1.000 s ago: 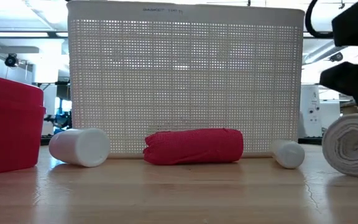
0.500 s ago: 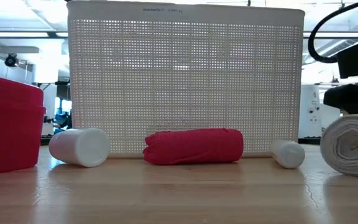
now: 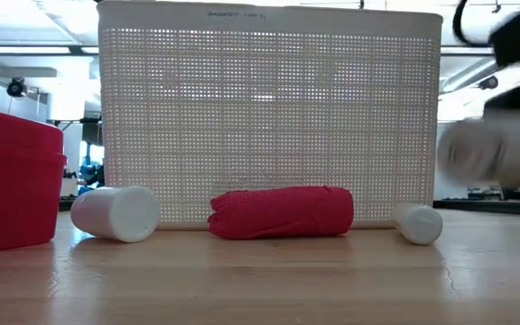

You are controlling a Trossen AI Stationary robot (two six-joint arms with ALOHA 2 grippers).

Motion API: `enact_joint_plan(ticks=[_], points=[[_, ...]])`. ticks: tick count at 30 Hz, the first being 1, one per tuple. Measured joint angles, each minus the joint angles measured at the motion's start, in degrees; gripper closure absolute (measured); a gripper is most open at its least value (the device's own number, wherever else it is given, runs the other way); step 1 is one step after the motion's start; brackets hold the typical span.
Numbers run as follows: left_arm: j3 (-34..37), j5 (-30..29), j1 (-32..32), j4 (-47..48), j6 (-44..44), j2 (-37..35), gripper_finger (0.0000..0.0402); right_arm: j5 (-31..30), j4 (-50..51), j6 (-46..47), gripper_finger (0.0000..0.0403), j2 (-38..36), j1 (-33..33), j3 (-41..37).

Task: Pick & place medical supplies in basket/bin
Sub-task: Put the brown bandage into the white basket, then put the white gauze into the white basket

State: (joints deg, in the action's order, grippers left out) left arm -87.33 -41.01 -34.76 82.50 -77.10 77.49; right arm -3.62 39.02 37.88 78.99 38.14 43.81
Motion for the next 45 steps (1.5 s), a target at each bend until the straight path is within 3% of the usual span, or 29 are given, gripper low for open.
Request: enact_joint_plan(ticks=[5, 7, 9, 14, 16, 18, 20, 23, 24, 26, 30, 33, 38, 42, 45], points=[[0.0, 0.0, 0.0, 0.0, 0.0, 0.0, 0.0091, 0.6, 3.8, 1.7, 0.0299, -9.2, 3.0, 5.2], [0.0, 0.0, 0.0, 0.0, 0.0, 0.0, 0.0091, -3.8, 6.7, 4.2, 0.029, -12.1, 3.5, 8.2], [0.0, 0.0, 0.0, 0.0, 0.0, 0.0, 0.0091, -12.1, 8.6, 7.0, 0.0275, -14.8, 3.4, 11.5], [0.0, 0.0, 0.0, 0.0, 0.0, 0.0, 0.0091, -40.9, 8.2, 8.3, 0.0269, -20.6, -1.3, 19.6], [0.0, 0.0, 0.0, 0.0, 0.0, 0.0, 0.0091, -46.9, 5.8, 4.1, 0.0274, -21.6, -5.6, 22.1], [0.0, 0.0, 0.0, 0.0, 0.0, 0.0, 0.0091, -44.1, -0.5, -3.3, 0.0277, -21.6, -12.1, 23.4], [0.0, 0.0, 0.0, 0.0, 0.0, 0.0, 0.0091, -31.7, -7.6, -10.1, 0.0272, -19.9, -20.0, 23.6], [0.0, -0.1, 0.0, 0.0, 0.0, 0.0, 0.0091, -10.0, -10.3, -10.7, 0.0248, -14.4, -31.0, 24.1], [0.0, -0.1, 0.0, 0.0, 0.0, 0.0, 0.0091, -4.7, -8.8, -10.8, 0.0237, -12.2, -33.7, 24.2], [0.0, 0.0, 0.0, 0.0, 0.0, 0.0, 0.0091, 0.4, -3.6, -11.3, 0.021, -8.1, -37.8, 24.3], [0.0, 0.0, 0.0, 0.0, 0.0, 0.0, 0.0091, 1.6, 3.7, -14.9, 0.0157, -3.9, -41.5, 25.3], [0.0, -0.1, 0.0, 0.0, 0.0, 0.3, 0.0091, 0.0, 1.6, -16.0, 0.0132, -5.1, -39.8, 25.3], [0.0, 0.2, -0.3, 0.0, 0.0, 1.8, 0.0091, -7.0, 2.6, -17.5, 0.0118, -12.6, -34.5, 25.9], [0.0, 0.2, -0.3, 0.0, 0.2, 3.2, 0.0091, -13.6, 13.6, -13.0, 0.0118, -18.5, -29.0, 26.1], [0.0, 0.3, -0.5, 0.0, 1.1, 3.9, 0.0091, -16.9, 20.5, -5.5, 0.0118, -22.6, -21.0, 25.3]])
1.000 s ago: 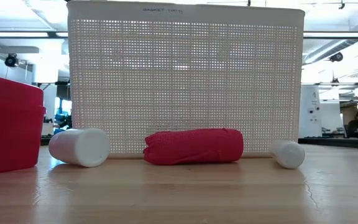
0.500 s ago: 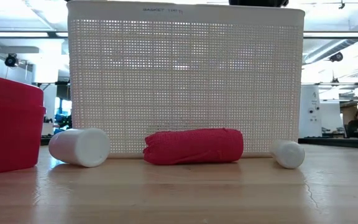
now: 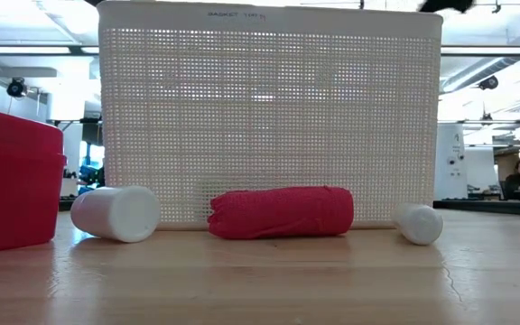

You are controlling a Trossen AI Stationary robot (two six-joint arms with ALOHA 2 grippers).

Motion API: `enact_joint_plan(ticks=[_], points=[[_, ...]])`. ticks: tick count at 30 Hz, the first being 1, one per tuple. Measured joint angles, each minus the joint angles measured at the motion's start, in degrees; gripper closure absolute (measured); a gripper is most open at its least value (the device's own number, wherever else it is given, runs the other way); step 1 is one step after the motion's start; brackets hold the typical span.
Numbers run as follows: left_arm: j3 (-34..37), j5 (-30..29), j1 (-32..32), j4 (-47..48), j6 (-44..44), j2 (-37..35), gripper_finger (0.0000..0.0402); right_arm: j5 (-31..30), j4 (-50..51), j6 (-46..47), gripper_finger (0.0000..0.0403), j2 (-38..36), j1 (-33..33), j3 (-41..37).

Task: Pick & place medical supplies in basket/bin
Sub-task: Put the white gauze into the white basket

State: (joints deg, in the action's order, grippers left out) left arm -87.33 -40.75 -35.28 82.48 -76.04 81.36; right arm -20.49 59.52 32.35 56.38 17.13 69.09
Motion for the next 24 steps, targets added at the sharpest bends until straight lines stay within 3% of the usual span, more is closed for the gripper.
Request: enact_joint_plan(ticks=[6, 13, 18, 24], points=[[0.0, 0.1, -0.1, 0.0, 3.7, 0.4, 0.0091, -0.5, 2.2, 10.9, 0.0117, 1.6, 16.6, -5.7], [0.0, 0.1, -0.1, 0.0, 5.2, 0.4, 0.0091, 0.0, 1.2, 6.3, 0.0117, 14.3, 26.7, -12.3], [0.0, 0.1, -0.1, 0.0, 5.2, 0.4, 0.0091, -2.4, -0.2, -4.8, 0.0129, 23.2, 26.8, -12.1], [0.0, 0.1, -0.1, 0.0, 5.2, 0.4, 0.0091, -3.2, -20.7, -30.2, 0.0155, 29.1, 25.8, -13.9]])
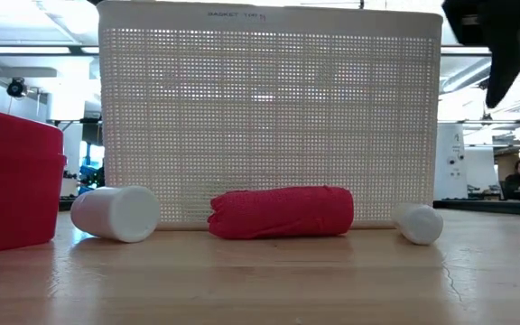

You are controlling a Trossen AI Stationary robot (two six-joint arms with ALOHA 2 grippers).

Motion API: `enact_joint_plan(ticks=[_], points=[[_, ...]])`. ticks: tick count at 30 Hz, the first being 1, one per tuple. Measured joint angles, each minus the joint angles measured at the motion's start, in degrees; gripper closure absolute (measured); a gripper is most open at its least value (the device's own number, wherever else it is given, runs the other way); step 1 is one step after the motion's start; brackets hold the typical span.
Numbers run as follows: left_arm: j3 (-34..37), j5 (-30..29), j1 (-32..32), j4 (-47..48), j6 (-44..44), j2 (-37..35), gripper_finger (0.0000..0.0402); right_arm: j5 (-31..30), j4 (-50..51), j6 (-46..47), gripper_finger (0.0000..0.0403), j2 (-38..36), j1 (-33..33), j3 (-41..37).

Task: Pick & place medical supplies in basket/bin
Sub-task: Put the white gauze into the white basket

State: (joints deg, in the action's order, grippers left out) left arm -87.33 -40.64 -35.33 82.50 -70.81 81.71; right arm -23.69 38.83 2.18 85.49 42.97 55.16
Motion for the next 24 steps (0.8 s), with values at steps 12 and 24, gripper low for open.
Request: enact_joint_plan(ticks=[12, 24], points=[[0.0, 0.0, 0.0, 0.0, 0.0, 0.0, 0.0091, 11.0, -14.0, -27.0, 0.0132, 11.0, -8.3, -1.0], [0.0, 0.0, 0.0, 0.0, 0.0, 0.0, 0.0091, 20.6, -12.8, -34.2, 0.0126, 13.6, -18.5, 3.4]])
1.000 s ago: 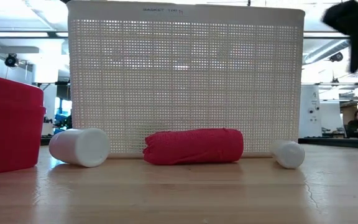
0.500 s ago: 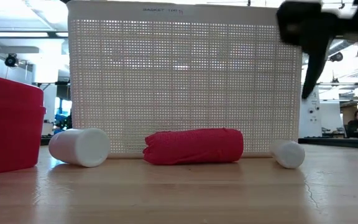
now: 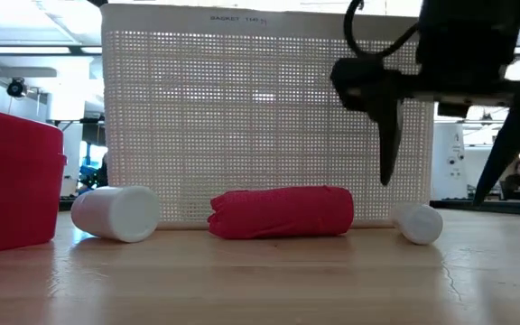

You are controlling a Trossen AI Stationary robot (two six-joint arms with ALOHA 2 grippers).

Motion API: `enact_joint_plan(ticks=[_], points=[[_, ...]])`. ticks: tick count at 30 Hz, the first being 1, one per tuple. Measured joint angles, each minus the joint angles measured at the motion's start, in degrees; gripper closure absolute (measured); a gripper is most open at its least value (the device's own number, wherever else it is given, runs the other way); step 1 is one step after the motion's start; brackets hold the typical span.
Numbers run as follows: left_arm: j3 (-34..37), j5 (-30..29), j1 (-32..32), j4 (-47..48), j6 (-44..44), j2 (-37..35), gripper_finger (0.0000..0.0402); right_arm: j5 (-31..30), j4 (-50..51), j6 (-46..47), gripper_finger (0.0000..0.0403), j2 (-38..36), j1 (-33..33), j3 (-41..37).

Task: Pick & place medical supplies in basket/bin
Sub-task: Put the white gauze into the white basket

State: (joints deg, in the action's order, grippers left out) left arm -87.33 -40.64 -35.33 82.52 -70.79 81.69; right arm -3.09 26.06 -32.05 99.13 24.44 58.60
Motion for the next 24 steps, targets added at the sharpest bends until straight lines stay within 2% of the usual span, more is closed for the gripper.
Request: enact_joint_plan(ticks=[8, 13, 19, 23, 24], points=[[0.0, 0.0, 0.0, 0.2, 0.0, 0.0, 0.0091, 0.1, 0.1, -1.2, 0.0157, 3.4, -2.1, 1.2], [0.0, 0.0, 0.0, 0.2, 0.0, 0.0, 0.0091, 0.2, 1.2, 1.8, 0.0198, 5.8, -2.1, 1.4], [0.0, 0.0, 0.0, 0.2, 0.0, 0.0, 0.0091, -0.8, 8.3, 8.0, 0.0292, 4.8, -1.7, 2.1], [0.0, -0.1, 0.0, 0.2, 0.2, 0.0, 0.0091, -1.4, 16.4, 12.1, 0.0369, 3.5, -0.6, 5.9], [0.0, -0.1, 0.0, 0.3, 0.2, 0.0, 0.0091, -1.4, 17.9, 13.1, 0.0377, 3.0, -0.1, 7.0]])
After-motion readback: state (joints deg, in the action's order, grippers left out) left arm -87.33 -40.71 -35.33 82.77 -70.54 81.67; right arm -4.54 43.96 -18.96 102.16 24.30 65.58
